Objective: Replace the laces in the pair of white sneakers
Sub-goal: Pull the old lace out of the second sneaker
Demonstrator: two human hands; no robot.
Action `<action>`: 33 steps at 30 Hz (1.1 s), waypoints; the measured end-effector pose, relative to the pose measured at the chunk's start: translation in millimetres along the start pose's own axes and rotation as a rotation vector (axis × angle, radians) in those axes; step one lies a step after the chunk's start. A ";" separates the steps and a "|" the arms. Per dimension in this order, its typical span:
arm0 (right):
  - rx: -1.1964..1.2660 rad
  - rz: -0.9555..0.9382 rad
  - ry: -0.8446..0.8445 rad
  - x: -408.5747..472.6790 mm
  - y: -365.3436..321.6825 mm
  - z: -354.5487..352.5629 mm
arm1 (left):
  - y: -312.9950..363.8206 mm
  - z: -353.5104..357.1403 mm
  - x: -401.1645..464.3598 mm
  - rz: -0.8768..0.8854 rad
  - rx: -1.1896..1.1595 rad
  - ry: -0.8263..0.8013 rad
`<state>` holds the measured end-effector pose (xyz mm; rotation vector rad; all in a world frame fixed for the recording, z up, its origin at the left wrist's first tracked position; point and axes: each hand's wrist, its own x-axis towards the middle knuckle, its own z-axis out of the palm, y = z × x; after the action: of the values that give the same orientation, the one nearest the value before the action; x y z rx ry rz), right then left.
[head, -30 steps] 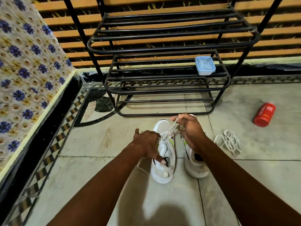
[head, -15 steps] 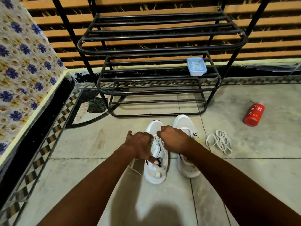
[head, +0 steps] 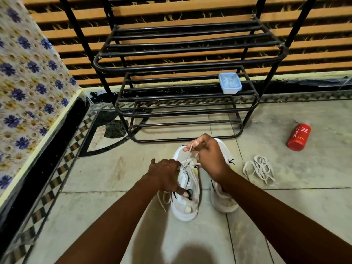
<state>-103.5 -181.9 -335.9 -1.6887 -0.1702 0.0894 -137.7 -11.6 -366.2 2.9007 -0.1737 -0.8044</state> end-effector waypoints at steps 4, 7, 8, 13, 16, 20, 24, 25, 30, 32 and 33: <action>-0.078 -0.099 -0.088 5.4 -10.1 -7.3 | -1.8 2.1 1.2 -0.007 -0.005 0.005; -0.555 -0.281 -0.244 15.8 -12.3 -22.5 | -2.3 3.7 2.1 -0.002 -0.013 0.006; -0.707 -0.310 -0.354 17.2 -11.7 -27.0 | -2.6 3.8 2.2 -0.002 -0.010 0.003; -1.317 -0.421 -0.786 5.9 -0.3 -36.9 | 0.1 2.8 1.2 -0.008 0.002 -0.004; -1.463 -0.505 -0.666 2.0 -7.5 -26.3 | 1.5 1.0 0.7 -0.008 0.021 -0.020; -1.393 -0.671 -0.365 6.5 -20.3 -24.3 | 2.4 -3.2 1.3 -0.012 0.042 -0.049; -0.945 -0.681 -0.044 11.1 -36.5 -34.5 | 1.4 -2.6 -0.2 -0.005 0.029 -0.035; -0.744 -0.606 0.011 8.9 -41.7 -35.1 | 1.8 -2.0 -1.0 -0.003 0.023 -0.031; 0.413 0.042 -0.058 -3.3 -52.2 -27.4 | 0.1 -1.0 -2.5 -0.002 0.016 -0.025; 0.362 0.036 -0.110 -3.8 -43.3 -29.7 | 0.1 0.3 -1.4 0.000 0.014 -0.020; 0.196 -0.030 -0.143 -2.1 -36.5 -33.7 | -0.2 0.8 -1.1 -0.002 0.013 -0.023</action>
<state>-102.4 -211.0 -295.6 -1.4845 -0.2851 0.1983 -139.0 -11.3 -366.3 2.9057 -0.1790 -0.8401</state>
